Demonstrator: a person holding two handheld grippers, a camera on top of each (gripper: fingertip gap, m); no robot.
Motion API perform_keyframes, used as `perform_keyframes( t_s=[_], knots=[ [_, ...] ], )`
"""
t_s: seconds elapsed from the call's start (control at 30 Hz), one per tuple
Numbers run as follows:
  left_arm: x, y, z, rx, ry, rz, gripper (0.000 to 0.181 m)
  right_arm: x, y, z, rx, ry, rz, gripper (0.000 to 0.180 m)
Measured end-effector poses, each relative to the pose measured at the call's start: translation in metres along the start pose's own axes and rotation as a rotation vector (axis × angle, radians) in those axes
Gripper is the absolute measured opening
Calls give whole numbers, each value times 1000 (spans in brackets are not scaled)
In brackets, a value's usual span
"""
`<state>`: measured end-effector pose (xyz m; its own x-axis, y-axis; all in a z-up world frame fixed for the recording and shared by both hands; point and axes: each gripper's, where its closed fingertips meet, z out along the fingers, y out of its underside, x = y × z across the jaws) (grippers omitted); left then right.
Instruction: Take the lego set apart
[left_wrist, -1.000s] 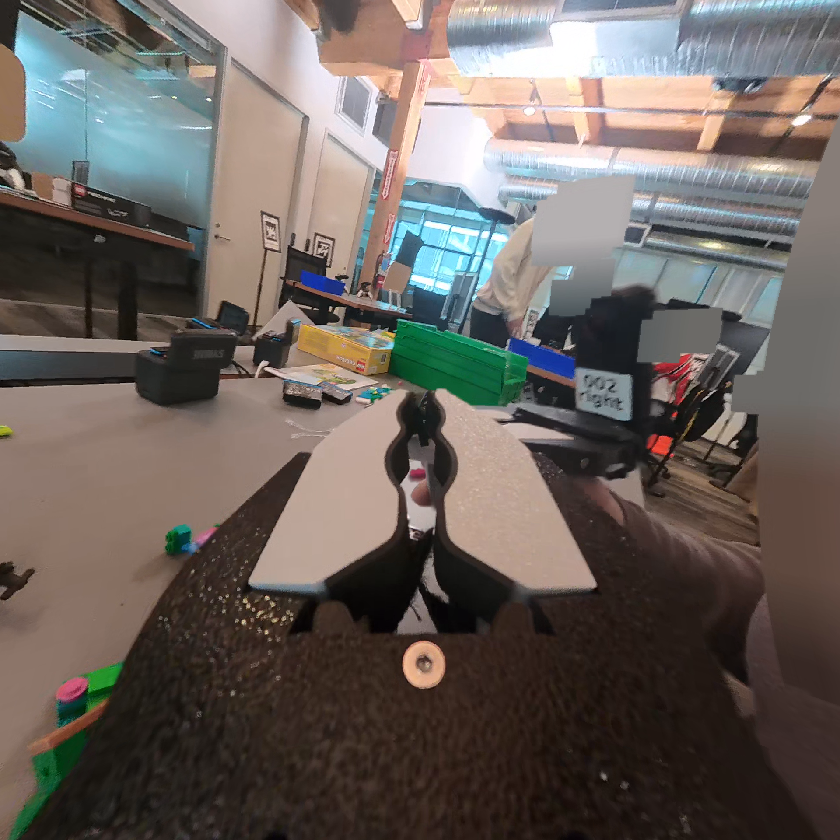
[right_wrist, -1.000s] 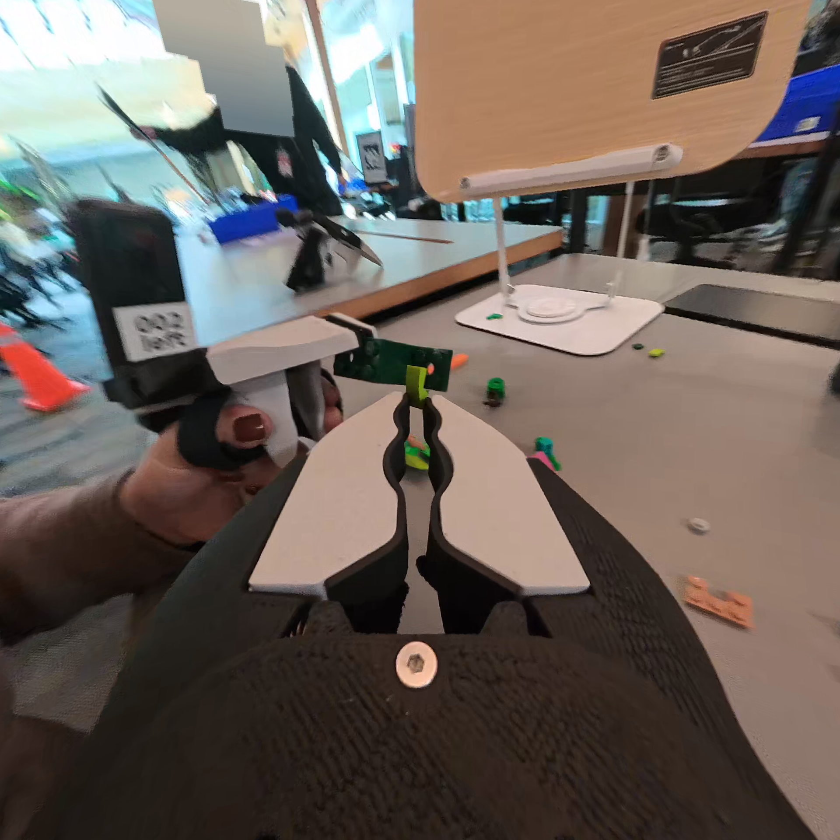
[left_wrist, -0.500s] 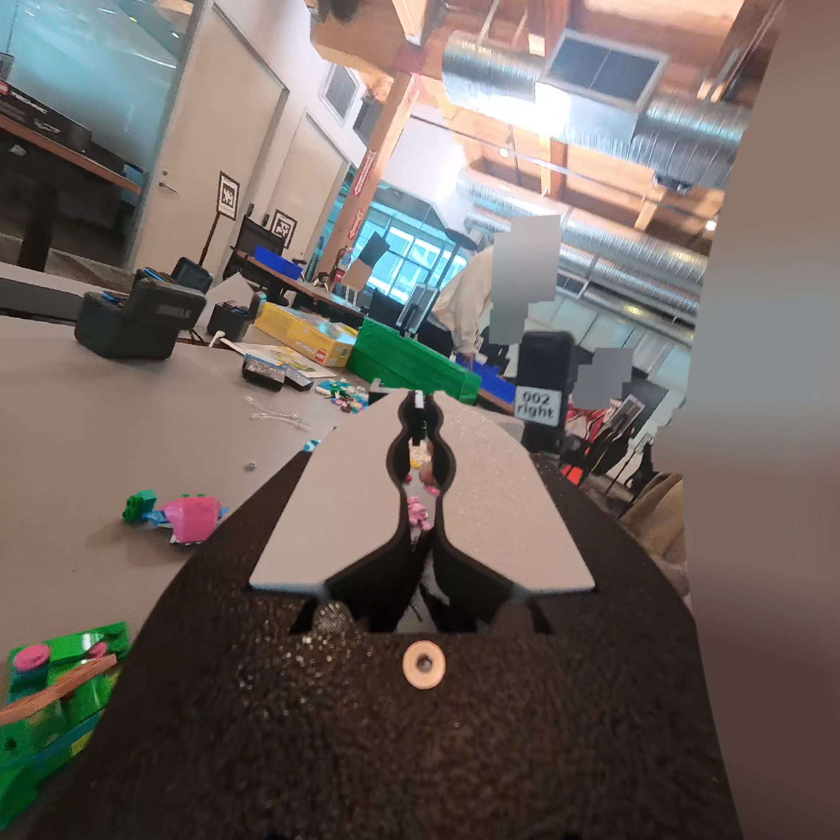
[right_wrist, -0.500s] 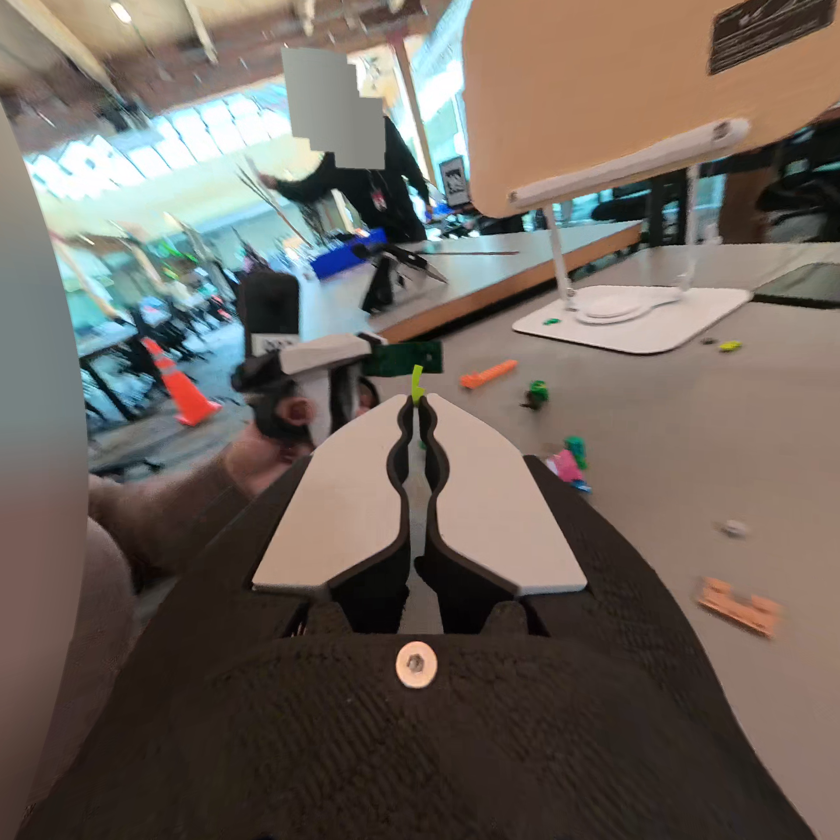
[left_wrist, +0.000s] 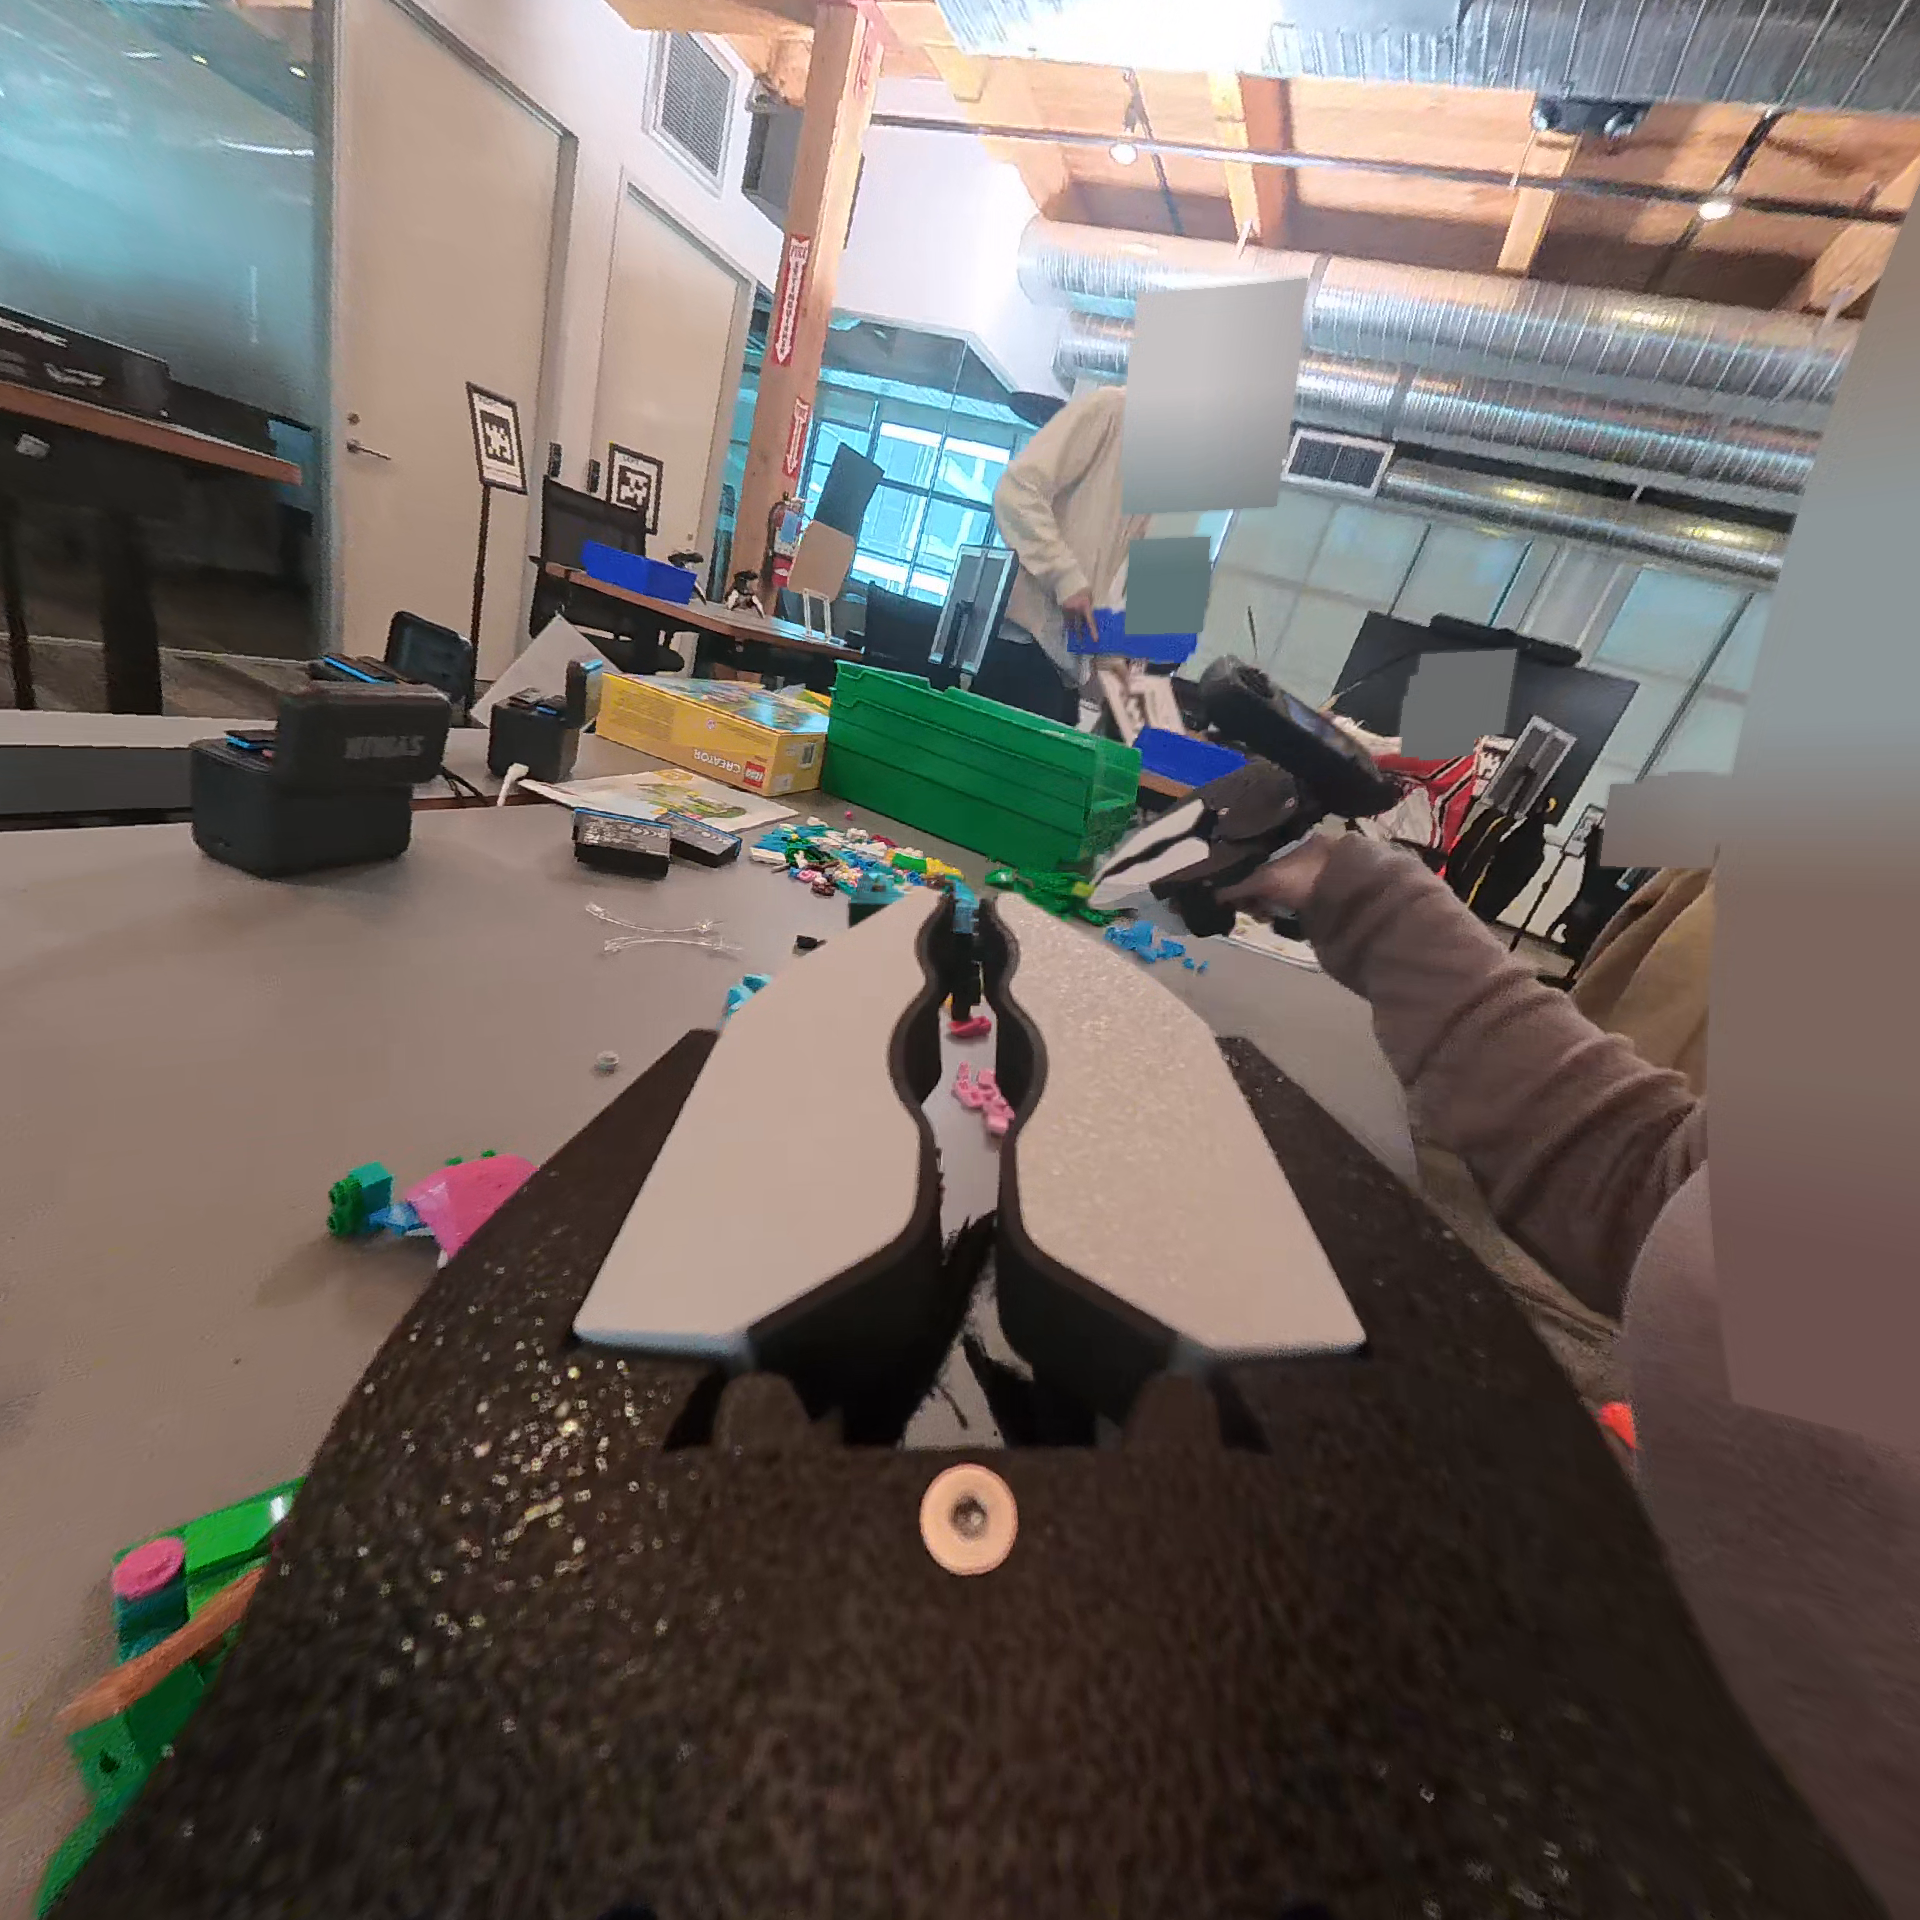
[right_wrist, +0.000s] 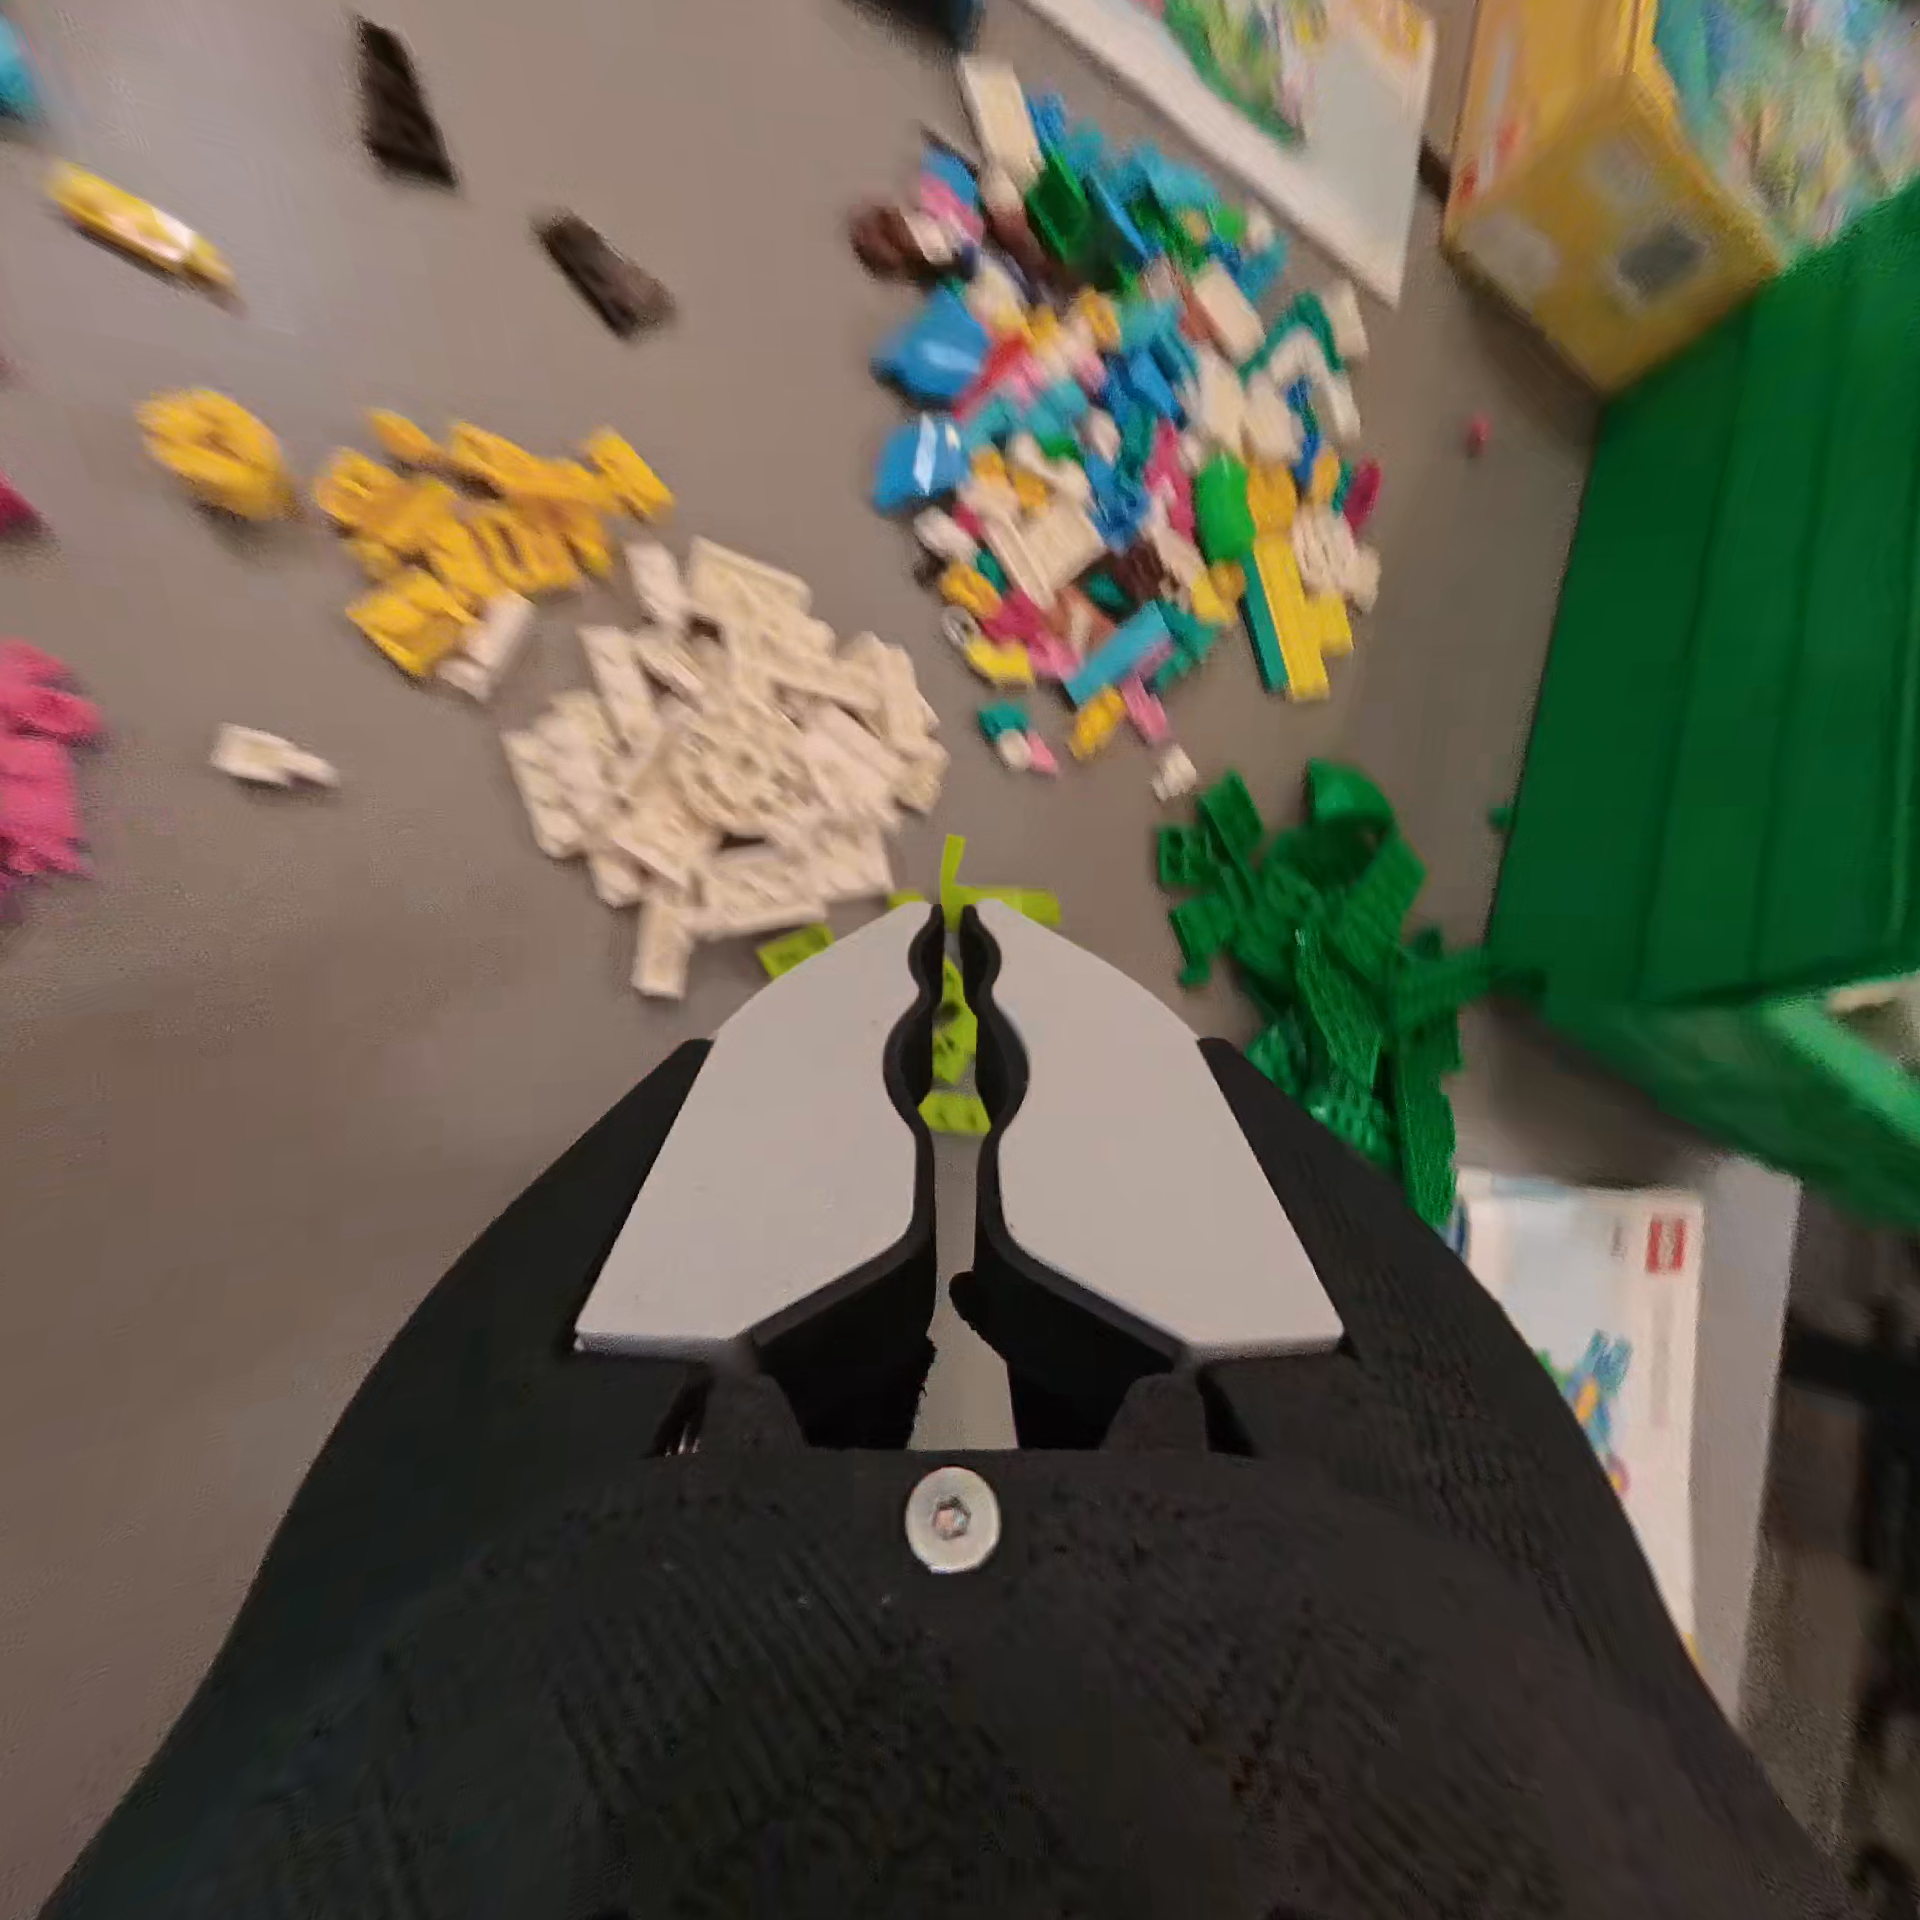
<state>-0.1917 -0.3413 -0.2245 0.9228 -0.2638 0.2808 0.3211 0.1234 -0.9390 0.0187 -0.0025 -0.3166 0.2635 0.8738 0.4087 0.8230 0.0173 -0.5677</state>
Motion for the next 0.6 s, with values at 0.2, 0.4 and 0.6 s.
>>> perform_keyframes(
  t_s=[0.2,0.4,0.6],
  knots=[
    [0,6,4,-29,5,-22,4,12,26,12,-7,-118,-8,2],
    [15,13,10,-70,66,42,4,11,27,19,-52,-97,-77,24],
    [38,10,19,-53,236,-154,4,-90,-86,-47,396,-184,-348,27]
  ],
)
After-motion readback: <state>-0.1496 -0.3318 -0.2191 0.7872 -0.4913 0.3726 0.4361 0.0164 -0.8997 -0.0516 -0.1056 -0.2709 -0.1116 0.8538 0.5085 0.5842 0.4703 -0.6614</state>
